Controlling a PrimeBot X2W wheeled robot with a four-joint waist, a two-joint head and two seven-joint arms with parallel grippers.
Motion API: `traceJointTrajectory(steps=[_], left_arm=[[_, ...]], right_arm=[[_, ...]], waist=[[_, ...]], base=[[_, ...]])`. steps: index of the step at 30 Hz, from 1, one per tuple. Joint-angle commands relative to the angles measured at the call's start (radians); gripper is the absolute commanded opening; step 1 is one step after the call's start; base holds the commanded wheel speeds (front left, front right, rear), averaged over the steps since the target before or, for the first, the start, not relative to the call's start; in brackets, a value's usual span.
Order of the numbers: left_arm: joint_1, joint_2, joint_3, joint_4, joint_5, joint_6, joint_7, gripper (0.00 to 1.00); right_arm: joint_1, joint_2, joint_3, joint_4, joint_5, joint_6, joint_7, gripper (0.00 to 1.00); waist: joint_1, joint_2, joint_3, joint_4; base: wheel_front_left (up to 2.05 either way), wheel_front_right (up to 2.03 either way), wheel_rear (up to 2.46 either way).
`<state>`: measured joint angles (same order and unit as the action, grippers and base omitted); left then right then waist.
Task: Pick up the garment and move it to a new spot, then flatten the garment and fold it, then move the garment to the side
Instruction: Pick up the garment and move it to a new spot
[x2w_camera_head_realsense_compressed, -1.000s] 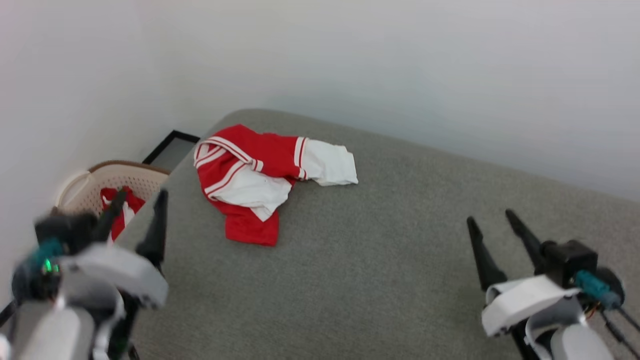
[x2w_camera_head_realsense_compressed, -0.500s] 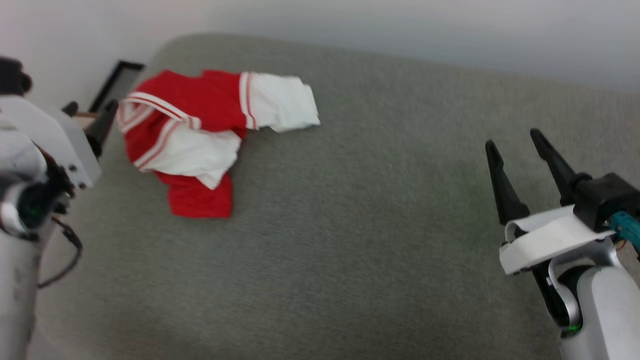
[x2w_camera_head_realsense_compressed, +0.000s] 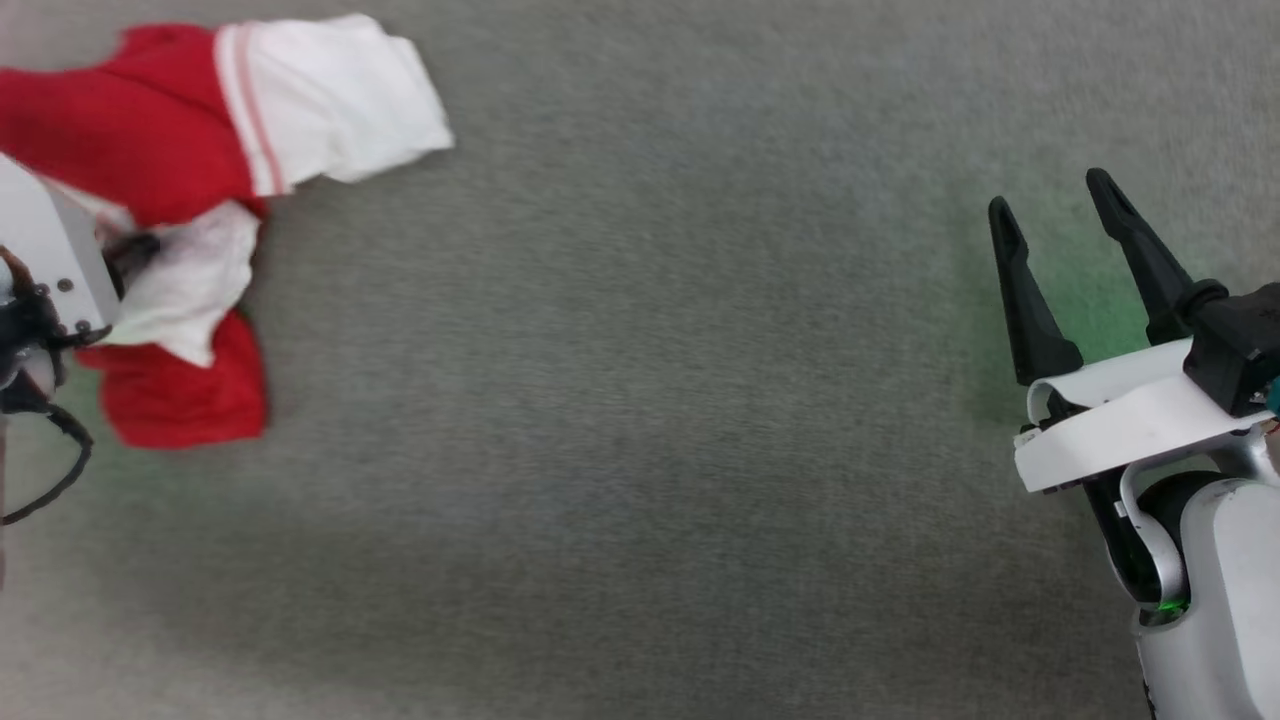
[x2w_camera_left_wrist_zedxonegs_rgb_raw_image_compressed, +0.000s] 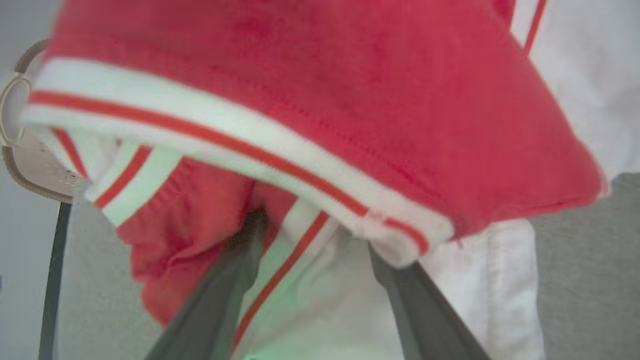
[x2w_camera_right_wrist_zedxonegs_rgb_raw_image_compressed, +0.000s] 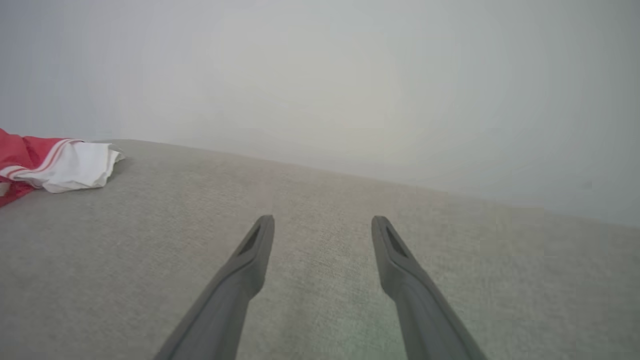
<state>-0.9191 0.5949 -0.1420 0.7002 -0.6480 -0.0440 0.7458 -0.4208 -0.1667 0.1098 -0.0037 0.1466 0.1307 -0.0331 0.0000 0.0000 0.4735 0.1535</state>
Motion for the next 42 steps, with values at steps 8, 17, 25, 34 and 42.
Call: traceJointTrajectory(steps=[8, 17, 25, 34, 42], left_arm=[[-0.026, -0.081, -0.031, 0.181, 0.004, -0.003, -0.048, 1.0], [-0.061, -0.116, -0.022, 0.276, -0.022, -0.018, -0.097, 0.0], [-0.113, -0.045, -0.037, 0.24, 0.018, -0.046, -0.206, 0.0], [-0.161, -0.006, -0.097, 0.138, 0.074, -0.067, -0.254, 0.0], [-0.178, 0.003, -0.157, -0.019, 0.106, -0.074, -0.212, 0.0]], right_arm=[[-0.02, -0.006, -0.001, -0.017, 0.004, 0.0, 0.007, 1.0], [0.008, -0.007, -0.019, 0.002, -0.007, 0.0, 0.012, 1.0], [0.063, 0.004, -0.024, 0.044, 0.002, 0.0, -0.002, 1.0], [0.144, 0.034, -0.04, 0.091, 0.011, 0.0, -0.019, 1.0], [0.197, 0.058, -0.054, 0.11, 0.022, 0.0, -0.037, 1.0]], waist=[[0.0, 0.0, 0.132, -0.106], [0.0, 0.0, 0.073, -0.064], [0.0, 0.0, -0.077, -0.016], [0.0, 0.0, -0.258, 0.027], [0.0, 0.0, -0.386, 0.031]], base=[[0.0, 0.0, 0.0], [0.0, 0.0, 0.0], [0.0, 0.0, 0.0], [0.0, 0.0, 0.0], [0.0, 0.0, 0.0]])
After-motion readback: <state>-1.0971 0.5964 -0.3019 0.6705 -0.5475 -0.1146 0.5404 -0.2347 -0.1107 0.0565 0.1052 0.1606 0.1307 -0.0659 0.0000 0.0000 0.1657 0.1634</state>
